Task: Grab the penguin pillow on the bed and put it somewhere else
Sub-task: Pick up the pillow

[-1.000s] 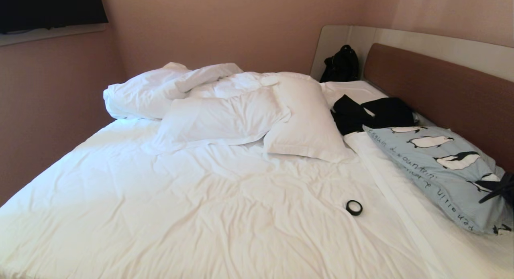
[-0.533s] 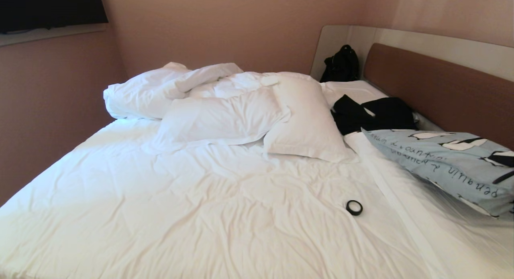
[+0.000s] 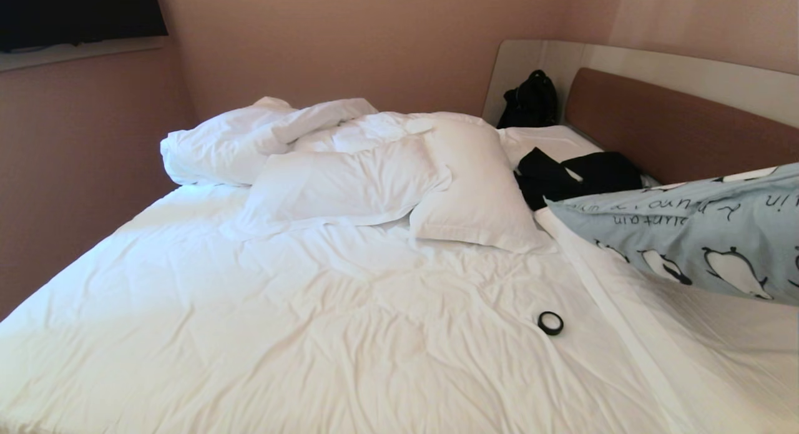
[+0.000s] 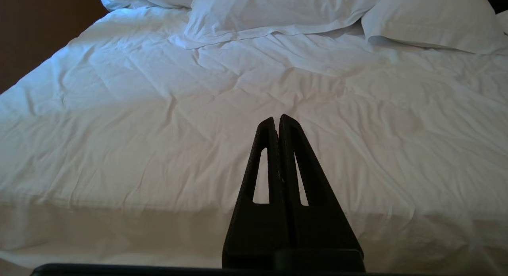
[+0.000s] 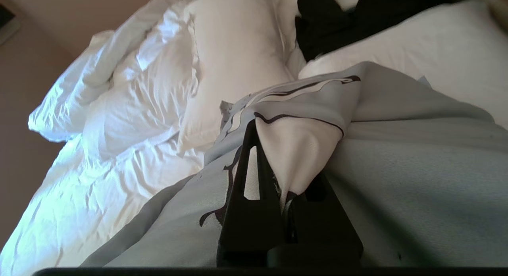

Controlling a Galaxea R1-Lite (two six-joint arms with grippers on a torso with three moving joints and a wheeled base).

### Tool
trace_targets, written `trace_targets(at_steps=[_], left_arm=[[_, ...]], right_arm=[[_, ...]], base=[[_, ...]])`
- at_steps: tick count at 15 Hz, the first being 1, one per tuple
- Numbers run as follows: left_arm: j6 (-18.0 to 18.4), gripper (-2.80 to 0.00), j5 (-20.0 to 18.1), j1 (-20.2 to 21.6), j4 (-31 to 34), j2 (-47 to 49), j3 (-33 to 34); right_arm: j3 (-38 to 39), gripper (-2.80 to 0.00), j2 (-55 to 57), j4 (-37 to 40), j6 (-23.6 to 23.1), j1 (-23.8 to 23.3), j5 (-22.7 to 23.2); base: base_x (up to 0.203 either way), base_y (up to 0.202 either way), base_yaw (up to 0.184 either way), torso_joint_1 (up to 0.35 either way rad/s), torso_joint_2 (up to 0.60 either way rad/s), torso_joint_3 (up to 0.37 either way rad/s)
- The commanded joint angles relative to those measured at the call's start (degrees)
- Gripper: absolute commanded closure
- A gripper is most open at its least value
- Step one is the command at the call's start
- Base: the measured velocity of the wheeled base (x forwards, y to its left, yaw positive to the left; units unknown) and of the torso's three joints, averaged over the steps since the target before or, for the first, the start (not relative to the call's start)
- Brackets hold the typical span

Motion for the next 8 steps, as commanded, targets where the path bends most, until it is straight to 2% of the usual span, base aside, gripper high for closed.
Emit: trace_targets(at_steps=[1, 2, 4, 8], left_arm=[[0.0, 0.0, 0.0, 0.0, 0.0, 0.0, 0.1], [0.0, 0.0, 0.0, 0.0, 0.0, 0.0, 0.1], [0.0, 0.0, 0.0, 0.1, 0.0, 0.0, 0.1], [0.2, 0.0, 0.0, 0.0, 0.0, 0.0, 0.1]], right_arm=[[0.8, 0.0, -9.4, 9.7, 0.7, 0.1, -16.6], [1.1, 0.0, -11.2, 12.6, 0.8, 0.2, -20.0], [1.6, 0.0, -14.4, 17.0, 0.8, 0.2, -23.6], [5.8, 0.0, -20.6, 19.4, 0.6, 0.2, -23.8]], base=[[0.0, 0.0, 0.0, 0.0, 0.0, 0.0], [0.0, 0.0, 0.0, 0.0, 0.0, 0.0], [0.0, 0.0, 0.0, 0.0, 0.0, 0.0], [0.0, 0.0, 0.0, 0.0, 0.0, 0.0]])
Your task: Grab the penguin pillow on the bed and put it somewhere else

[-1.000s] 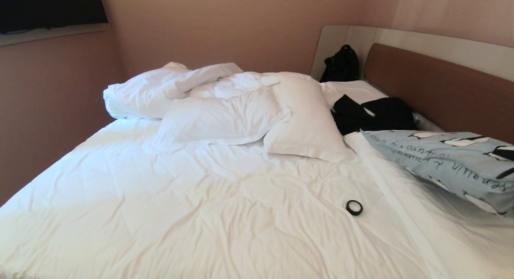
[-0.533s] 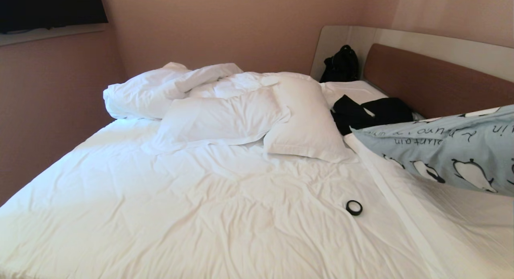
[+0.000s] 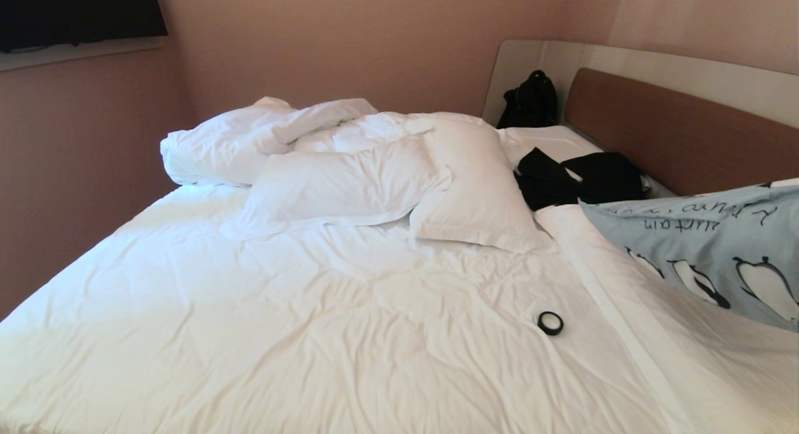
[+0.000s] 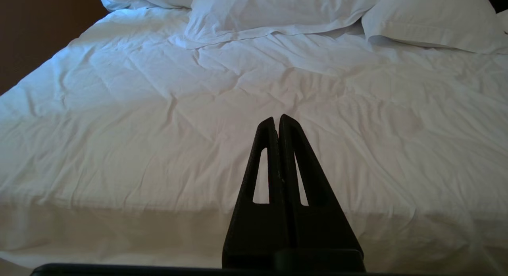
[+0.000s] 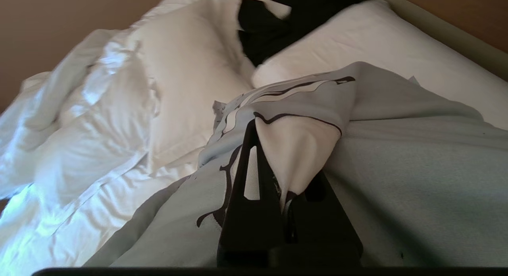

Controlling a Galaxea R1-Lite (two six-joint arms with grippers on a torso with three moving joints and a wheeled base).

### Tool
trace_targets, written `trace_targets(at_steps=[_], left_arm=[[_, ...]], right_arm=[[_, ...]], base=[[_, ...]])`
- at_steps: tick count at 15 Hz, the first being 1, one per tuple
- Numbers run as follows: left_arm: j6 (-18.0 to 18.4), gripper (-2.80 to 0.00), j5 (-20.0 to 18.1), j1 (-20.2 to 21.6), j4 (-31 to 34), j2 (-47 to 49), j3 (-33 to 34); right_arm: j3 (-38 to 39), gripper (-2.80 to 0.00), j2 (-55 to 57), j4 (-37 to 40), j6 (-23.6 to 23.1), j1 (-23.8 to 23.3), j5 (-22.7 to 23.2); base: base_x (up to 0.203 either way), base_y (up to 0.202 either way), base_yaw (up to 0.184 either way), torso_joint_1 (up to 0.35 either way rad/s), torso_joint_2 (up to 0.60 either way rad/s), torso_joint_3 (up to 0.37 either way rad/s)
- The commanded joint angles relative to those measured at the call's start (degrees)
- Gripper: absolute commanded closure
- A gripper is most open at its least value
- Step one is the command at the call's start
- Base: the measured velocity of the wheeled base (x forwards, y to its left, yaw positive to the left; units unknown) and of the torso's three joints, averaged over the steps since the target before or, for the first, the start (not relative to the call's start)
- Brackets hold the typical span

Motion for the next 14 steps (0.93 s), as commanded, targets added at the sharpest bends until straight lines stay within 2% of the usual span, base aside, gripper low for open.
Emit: trace_targets(at_steps=[1, 5, 14], left_arm=[[-0.1, 0.0, 0.0, 0.0, 0.0, 0.0, 0.1], [-0.2, 0.0, 0.0, 0.0, 0.0, 0.0, 0.1], [-0.4, 0.0, 0.0, 0.0, 0.1, 0.0, 0.1]], right_arm=[[1.9, 0.0, -4.4, 4.3, 0.0, 0.1, -8.1], [2.0, 0.0, -4.2, 4.8, 0.0, 0.4, -8.0], [2.0, 0.0, -3.8, 4.7, -0.1, 0.4, -7.8]], base=[[0.0, 0.0, 0.0, 0.0, 0.0, 0.0], [0.003, 0.033, -0.007, 0.0, 0.0, 0.002], [0.0, 0.179, -0.001, 0.001, 0.0, 0.001]])
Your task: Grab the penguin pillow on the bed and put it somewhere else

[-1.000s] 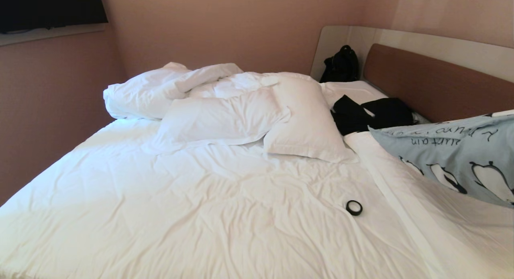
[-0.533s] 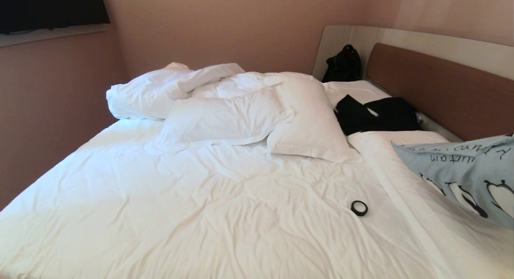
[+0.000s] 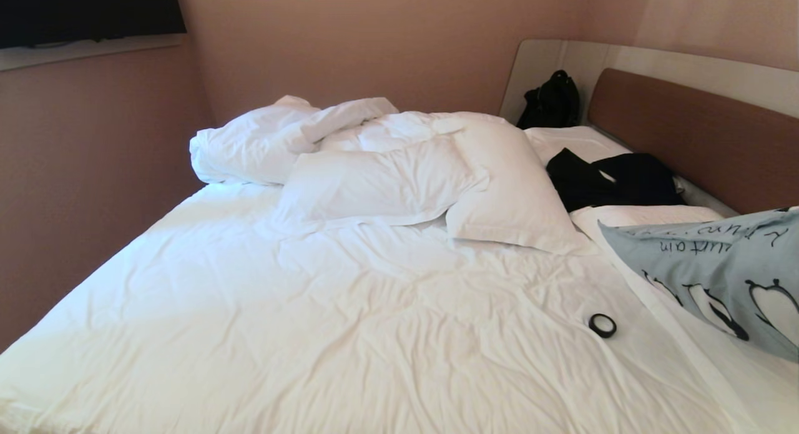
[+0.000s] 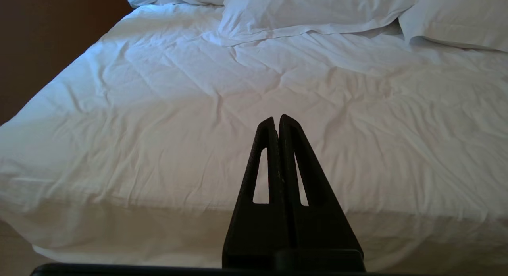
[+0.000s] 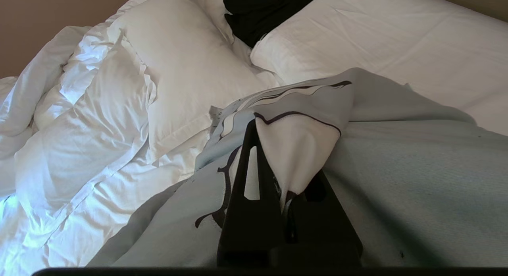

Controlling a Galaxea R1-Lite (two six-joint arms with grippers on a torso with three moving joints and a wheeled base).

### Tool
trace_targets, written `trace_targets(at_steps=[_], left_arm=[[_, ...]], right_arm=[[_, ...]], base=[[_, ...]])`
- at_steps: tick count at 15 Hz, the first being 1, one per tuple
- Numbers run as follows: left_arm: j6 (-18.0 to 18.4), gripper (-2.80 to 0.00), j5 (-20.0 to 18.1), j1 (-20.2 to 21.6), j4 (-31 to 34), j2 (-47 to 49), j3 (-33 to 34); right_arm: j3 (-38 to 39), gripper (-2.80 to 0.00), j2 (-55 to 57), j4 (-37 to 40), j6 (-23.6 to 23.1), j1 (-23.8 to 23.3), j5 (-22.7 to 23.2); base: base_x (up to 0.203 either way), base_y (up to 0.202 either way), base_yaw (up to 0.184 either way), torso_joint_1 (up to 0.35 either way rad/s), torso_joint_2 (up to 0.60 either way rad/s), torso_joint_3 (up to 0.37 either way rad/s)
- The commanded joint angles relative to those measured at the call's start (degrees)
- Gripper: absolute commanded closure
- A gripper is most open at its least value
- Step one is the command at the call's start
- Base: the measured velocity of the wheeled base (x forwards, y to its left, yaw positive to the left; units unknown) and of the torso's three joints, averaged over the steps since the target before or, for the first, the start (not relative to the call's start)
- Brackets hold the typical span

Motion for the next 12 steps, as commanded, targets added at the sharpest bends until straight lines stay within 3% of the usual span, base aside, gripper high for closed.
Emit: trace_targets(at_steps=[1, 6, 9, 12], left_arm=[[0.0, 0.0, 0.0, 0.0, 0.0, 0.0, 0.1], [-0.1, 0.0, 0.0, 0.0, -0.1, 0.0, 0.1], [-0.1, 0.0, 0.0, 0.0, -0.1, 0.0, 0.1], [-0.1, 0.0, 0.0, 0.0, -0.1, 0.0, 0.1]], right_arm=[[-0.4, 0.0, 0.1, -0.1, 0.1, 0.0, 0.1], [-0.8, 0.0, -2.6, 1.8, -0.1, -0.1, -0.7], [-0.6, 0.0, -4.4, 3.9, -0.1, -0.3, -1.5], [0.3, 0.0, -5.1, 4.1, -0.2, -0.4, -7.0]], base=[[0.0, 0.0, 0.0, 0.0, 0.0, 0.0], [-0.018, 0.0, -0.001, 0.004, 0.0, 0.0], [-0.186, 0.0, -0.001, -0.002, 0.0, 0.007], [-0.194, 0.0, 0.002, -0.001, 0.0, 0.006]])
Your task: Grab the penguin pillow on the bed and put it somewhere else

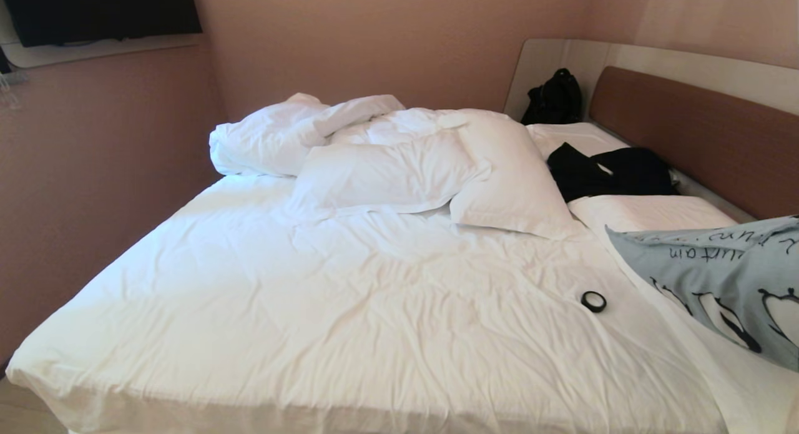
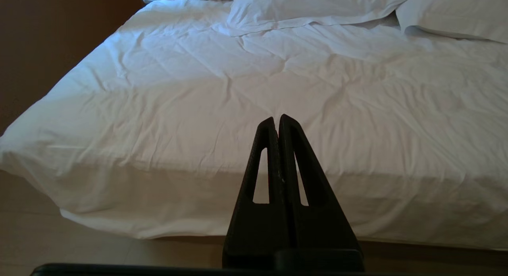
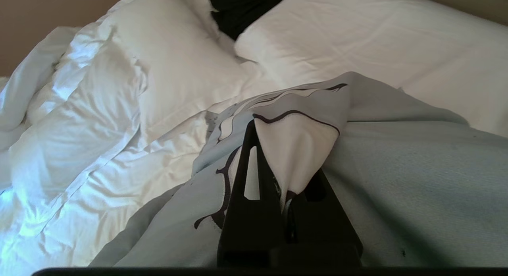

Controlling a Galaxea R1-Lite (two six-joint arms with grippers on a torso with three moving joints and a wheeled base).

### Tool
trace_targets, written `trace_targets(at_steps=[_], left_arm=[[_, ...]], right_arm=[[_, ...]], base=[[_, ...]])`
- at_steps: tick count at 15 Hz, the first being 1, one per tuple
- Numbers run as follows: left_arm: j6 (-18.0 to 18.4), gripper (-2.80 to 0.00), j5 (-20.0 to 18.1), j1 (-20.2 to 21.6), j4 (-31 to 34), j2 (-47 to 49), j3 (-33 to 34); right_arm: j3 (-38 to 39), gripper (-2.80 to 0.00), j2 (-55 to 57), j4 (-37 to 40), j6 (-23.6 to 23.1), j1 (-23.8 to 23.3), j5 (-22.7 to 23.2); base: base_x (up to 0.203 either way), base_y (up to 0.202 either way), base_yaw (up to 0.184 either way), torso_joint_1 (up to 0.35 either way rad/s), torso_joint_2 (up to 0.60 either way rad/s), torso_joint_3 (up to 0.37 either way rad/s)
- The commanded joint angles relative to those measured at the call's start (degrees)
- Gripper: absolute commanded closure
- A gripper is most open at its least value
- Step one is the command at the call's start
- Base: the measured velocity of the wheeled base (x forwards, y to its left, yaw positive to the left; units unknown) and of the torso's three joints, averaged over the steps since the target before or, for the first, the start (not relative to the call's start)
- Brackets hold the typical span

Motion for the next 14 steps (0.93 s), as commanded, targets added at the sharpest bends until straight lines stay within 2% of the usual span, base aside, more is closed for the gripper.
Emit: trace_targets(at_steps=[1, 4, 10, 12, 14], left_arm=[[0.0, 0.0, 0.0, 0.0, 0.0, 0.0, 0.1], [0.0, 0.0, 0.0, 0.0, 0.0, 0.0, 0.1], [0.0, 0.0, 0.0, 0.0, 0.1, 0.0, 0.1], [0.0, 0.0, 0.0, 0.1, 0.0, 0.0, 0.1], [0.0, 0.0, 0.0, 0.1, 0.0, 0.0, 0.1]], right_arm=[[0.4, 0.0, -1.2, -0.1, -0.4, 0.0, -5.3], [0.4, 0.0, -4.2, 0.8, -1.7, 0.0, -7.2], [0.5, 0.0, -7.0, 6.0, -2.4, 0.0, -8.1], [0.4, 0.0, -7.2, 6.3, -2.6, 0.0, -12.3], [0.2, 0.0, -7.4, 6.3, -5.1, 0.0, -18.8]], base=[[-0.189, 0.0, 0.001, -0.002, 0.01, 0.002], [-0.192, 0.0, -0.001, 0.006, 0.0, 0.002], [-0.18, 0.0, -0.001, -0.001, 0.0, 0.002], [0.0, 0.0, 0.0, 0.0, 0.0, 0.0], [0.0, 0.0, 0.0, 0.0, 0.0, 0.0]])
